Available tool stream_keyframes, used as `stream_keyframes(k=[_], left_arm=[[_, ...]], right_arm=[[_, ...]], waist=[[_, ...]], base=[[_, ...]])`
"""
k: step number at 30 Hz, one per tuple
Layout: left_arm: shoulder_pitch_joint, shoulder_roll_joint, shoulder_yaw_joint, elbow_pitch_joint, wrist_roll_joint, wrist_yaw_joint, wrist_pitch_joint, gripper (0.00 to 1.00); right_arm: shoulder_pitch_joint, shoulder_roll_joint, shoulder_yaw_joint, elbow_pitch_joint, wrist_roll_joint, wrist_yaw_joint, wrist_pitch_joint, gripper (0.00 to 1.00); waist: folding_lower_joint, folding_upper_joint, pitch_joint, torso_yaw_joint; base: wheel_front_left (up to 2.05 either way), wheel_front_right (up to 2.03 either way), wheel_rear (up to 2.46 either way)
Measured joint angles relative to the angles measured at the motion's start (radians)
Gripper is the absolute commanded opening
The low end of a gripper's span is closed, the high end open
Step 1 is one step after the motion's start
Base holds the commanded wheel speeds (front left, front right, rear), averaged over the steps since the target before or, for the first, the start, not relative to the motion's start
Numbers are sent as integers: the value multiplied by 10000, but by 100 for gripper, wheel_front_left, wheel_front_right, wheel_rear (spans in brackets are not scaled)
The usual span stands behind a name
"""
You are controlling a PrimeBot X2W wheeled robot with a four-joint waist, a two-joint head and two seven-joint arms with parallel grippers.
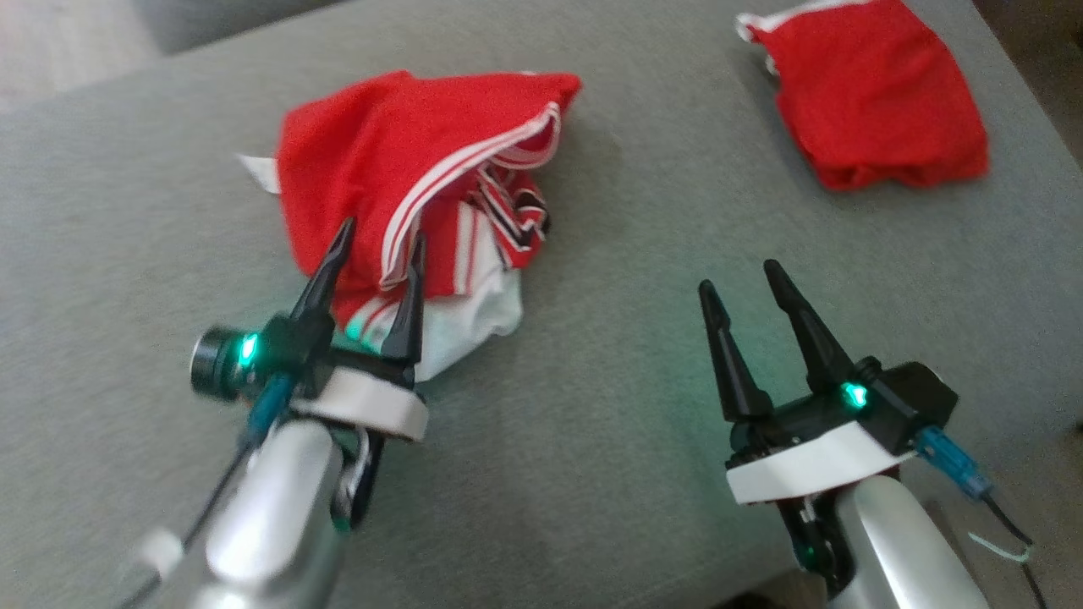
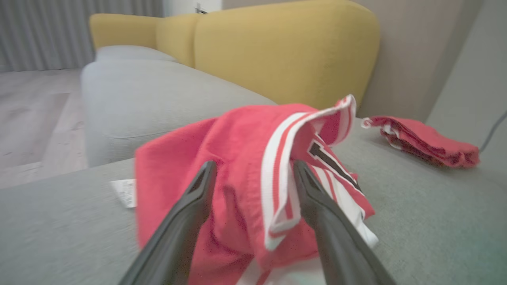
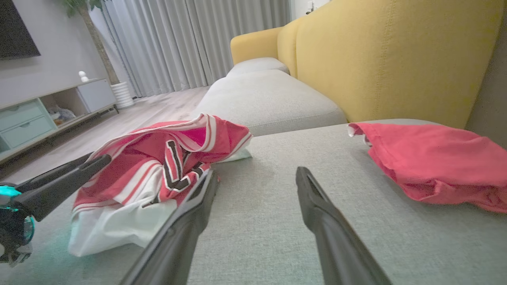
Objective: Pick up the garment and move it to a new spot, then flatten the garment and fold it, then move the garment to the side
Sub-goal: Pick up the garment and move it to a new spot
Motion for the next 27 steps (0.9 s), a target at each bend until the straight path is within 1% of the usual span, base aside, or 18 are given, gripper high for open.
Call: stream_keyframes(k=[2,6,9,13,17,19,23,27], left_arm=[[732,-215,458,-872,79,207,-13,100],[2530,-593,1239,-2159,320,316,-23,100],[3661,-742,1820,-2790,368,370,-23,100],[4671,-863,2314,-3427,449,364,-23,100],[5531,-882,2474,-3960,502,387,-23,100],[5826,-882,2470,-4073,579,479,-23,100],[5951,-882,2437,-4215,872,639,-23,100],[5950,-882,2376,-4257,1074,642,-23,100]], right_arm=[[58,4,-105,44,-2,0,0,100],[454,-8,-435,182,-15,0,2,100],[802,-23,-704,259,-15,0,2,100],[1236,-36,-1066,309,-15,0,4,100],[1701,-35,-1237,349,-46,0,6,100],[1852,-29,-1287,351,-58,0,6,100],[1899,-4,-1360,351,-88,0,6,100],[2037,8,-1388,353,-88,0,6,100]], waist=[[-2,0,-233,289],[-2,0,-746,992],[-3,0,-1140,1583],[-3,0,-1687,2351],[-5,0,-2270,2947],[-5,1,-2493,3188],[-3,0,-2796,3554],[-2,0,-2934,3742]], base=[[0,0,0],[0,0,0],[0,0,0],[0,0,0],[0,0,0],[0,0,0],[0,0,0],[0,0,0]])
